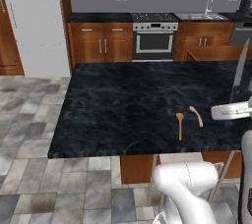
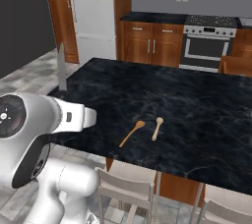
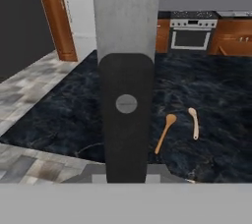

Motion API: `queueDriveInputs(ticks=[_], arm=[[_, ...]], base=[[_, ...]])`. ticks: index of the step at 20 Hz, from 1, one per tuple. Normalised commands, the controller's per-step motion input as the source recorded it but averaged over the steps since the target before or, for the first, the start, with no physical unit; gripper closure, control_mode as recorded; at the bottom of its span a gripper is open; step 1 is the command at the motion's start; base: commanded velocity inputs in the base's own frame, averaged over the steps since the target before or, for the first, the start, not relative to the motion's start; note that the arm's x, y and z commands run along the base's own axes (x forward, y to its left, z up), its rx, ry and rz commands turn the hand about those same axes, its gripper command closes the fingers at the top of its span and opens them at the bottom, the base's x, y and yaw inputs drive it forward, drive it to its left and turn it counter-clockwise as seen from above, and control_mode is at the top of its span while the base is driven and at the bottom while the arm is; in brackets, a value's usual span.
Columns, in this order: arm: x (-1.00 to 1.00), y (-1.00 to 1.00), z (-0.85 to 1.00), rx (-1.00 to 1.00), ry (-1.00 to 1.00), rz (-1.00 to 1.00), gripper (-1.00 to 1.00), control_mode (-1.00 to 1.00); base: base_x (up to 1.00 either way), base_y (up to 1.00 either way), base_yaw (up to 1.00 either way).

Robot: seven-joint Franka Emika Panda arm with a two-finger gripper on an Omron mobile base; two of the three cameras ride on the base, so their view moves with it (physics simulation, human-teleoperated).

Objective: Pick up the metallic utensils from the counter and place them in the open drawer. Make sure not to pick up any wooden utensils.

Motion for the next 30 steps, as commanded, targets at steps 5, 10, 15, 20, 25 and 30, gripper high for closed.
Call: queueDriveInputs(ticks=[5, 10, 15, 20, 25, 30], arm=[[-0.65, 0.08, 0.0, -0.01, -0.14, 0.0, 1.0, -1.0], [0.0, 0.0, 0.0, 0.0, 0.0, 0.0, 1.0, 1.0], [0.0, 0.0, 0.0, 0.0, 0.0, 0.0, 1.0, 1.0], [0.0, 0.0, 0.0, 0.0, 0.0, 0.0, 1.0, 1.0], [0.0, 0.0, 0.0, 0.0, 0.0, 0.0, 1.0, 1.0], [0.0, 0.0, 0.0, 0.0, 0.0, 0.0, 1.0, 1.0]], base=[[0.0, 0.0, 0.0], [-0.47, 0.47, 0.0], [-0.14, 1.0, 0.0], [-0.05, 1.0, 0.0], [0.0, 1.0, 0.0], [0.0, 1.0, 0.0]])
